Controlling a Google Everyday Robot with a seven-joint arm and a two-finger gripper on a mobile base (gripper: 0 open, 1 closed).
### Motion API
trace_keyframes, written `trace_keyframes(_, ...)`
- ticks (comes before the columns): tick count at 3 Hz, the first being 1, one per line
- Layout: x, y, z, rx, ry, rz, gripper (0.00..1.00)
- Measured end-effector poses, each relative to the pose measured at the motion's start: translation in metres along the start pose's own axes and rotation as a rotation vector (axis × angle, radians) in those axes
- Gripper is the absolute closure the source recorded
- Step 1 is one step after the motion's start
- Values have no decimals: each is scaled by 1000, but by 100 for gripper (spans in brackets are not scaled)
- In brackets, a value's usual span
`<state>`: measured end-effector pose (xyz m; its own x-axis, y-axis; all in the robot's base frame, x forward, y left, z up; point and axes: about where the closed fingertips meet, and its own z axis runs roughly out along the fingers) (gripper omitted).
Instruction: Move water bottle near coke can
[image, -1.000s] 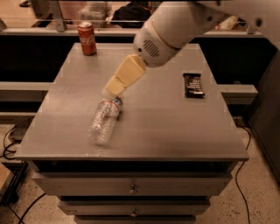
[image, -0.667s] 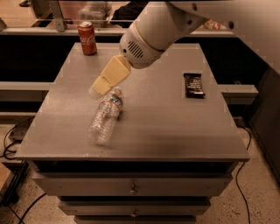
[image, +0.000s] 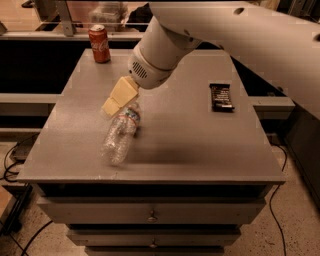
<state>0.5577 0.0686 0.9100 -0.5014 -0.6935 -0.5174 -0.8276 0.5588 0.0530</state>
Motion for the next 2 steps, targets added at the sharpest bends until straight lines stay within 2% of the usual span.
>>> trace_keyframes(1,17,-8,18,31,60,54,0)
trace_keyframes(2,30,-8,36,28,105,84,0)
